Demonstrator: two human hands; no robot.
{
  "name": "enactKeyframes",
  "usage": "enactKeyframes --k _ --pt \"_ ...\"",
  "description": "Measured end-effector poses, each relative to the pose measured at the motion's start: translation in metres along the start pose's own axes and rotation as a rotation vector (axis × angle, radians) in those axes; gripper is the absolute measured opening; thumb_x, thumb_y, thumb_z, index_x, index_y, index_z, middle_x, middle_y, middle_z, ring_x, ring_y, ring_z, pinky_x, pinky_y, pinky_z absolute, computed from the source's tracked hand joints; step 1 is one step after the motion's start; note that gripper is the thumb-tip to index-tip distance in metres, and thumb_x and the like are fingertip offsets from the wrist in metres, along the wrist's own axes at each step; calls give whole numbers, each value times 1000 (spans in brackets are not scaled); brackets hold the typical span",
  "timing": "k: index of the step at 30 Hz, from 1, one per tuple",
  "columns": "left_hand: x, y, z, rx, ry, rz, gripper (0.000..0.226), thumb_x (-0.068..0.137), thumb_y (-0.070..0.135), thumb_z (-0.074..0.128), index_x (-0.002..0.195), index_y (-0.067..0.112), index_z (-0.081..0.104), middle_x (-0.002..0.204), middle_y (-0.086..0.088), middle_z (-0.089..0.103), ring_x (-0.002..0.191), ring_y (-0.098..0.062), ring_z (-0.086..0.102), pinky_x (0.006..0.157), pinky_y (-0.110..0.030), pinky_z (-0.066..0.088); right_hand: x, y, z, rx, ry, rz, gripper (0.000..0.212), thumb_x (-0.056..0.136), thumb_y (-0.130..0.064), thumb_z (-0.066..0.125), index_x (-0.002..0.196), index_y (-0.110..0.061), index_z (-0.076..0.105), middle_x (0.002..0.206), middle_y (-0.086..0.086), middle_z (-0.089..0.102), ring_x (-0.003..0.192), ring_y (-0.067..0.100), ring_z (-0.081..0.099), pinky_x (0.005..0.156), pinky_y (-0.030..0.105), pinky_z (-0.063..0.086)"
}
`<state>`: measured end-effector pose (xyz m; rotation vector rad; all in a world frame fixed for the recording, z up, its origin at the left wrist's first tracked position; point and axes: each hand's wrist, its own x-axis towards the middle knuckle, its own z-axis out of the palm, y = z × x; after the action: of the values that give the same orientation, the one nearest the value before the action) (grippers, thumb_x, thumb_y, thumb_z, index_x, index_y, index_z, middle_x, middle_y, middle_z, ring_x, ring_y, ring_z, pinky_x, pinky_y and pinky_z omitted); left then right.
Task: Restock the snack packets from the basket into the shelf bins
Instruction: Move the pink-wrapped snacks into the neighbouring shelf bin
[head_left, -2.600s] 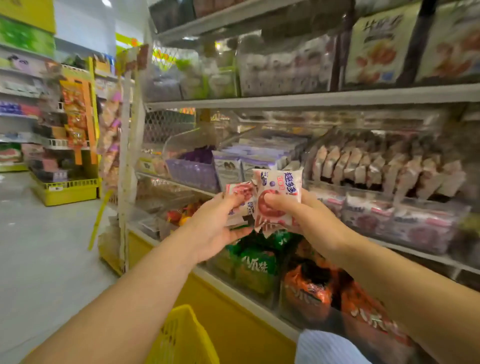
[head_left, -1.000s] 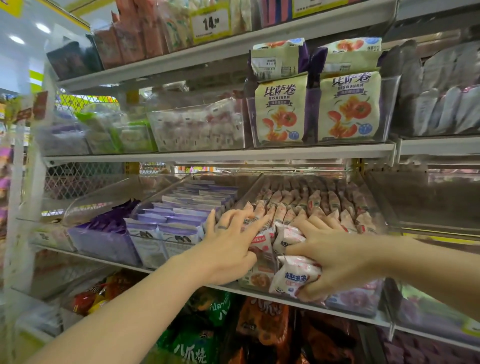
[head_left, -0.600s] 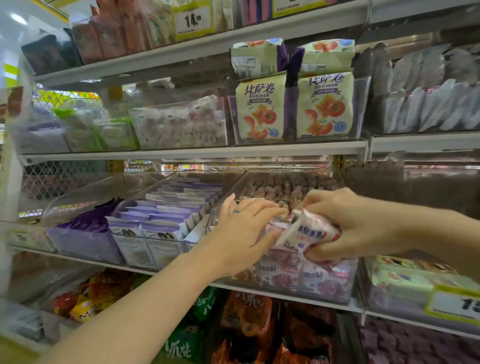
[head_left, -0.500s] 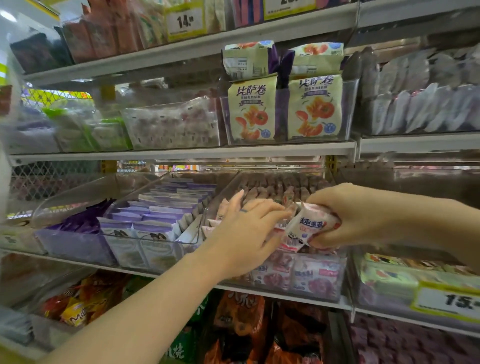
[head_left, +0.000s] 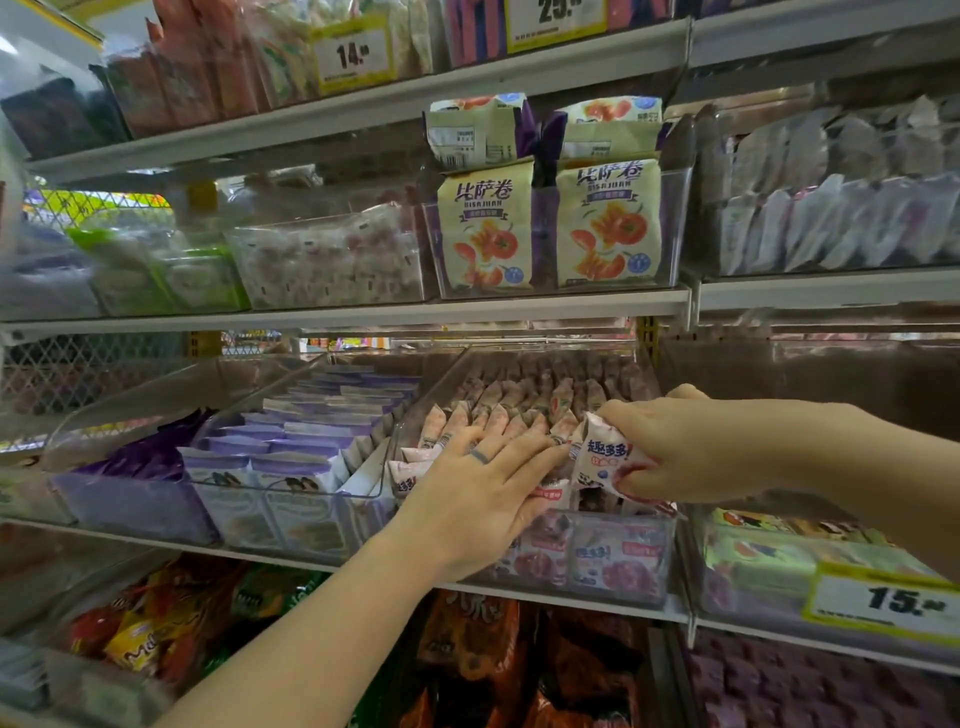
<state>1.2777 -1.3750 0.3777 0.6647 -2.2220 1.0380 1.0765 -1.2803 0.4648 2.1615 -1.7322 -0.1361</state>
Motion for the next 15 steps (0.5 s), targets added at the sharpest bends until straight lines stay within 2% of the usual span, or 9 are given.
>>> enactKeyframes --k 2,4,6,9,12,15 --pt "-1 -1 1 1 27 -20 47 97 41 32 133 22 55 134 2 56 112 -18 61 98 -37 30 3 -4 0 -56 -16 -7 19 97 -44 38 97 -29 27 89 -14 44 85 14 43 101 39 24" --pt "-3 -1 2 -27 40 -64 44 96 39 35 131 22 57 132 2 55 103 -17 63 99 -39 26 7 -9 3 -117 6 -10 22 97 -39 39 114 -26 32 88 -14 40 89 16 44 103 44 21" --pt "-4 2 3 -82 18 -121 44 97 37 35 132 21 55 131 3 53 101 -16 63 104 -41 25 10 -14 8 -192 26 6 39 97 -32 41 131 -19 30 102 -6 43 103 22 46 104 46 20" --pt "-3 9 2 -151 -29 -204 44 99 36 29 133 23 52 131 6 52 112 -16 59 112 -43 22 13 -18 17 -255 64 -33 50 95 -31 42 139 -16 25 122 3 44 112 22 44 104 45 21" --pt "-4 18 3 -176 -25 -247 44 97 34 27 130 24 53 130 7 54 118 -16 56 114 -45 23 12 -16 19 -137 29 -46 47 94 -38 36 136 -18 27 114 1 43 99 14 39 110 45 15" --pt "-6 29 6 -230 38 -301 40 96 32 28 125 25 55 125 9 55 93 -13 66 111 -41 23 10 -10 22 -42 62 -71 41 93 -41 31 124 -16 39 105 -1 47 99 16 45 113 48 10"
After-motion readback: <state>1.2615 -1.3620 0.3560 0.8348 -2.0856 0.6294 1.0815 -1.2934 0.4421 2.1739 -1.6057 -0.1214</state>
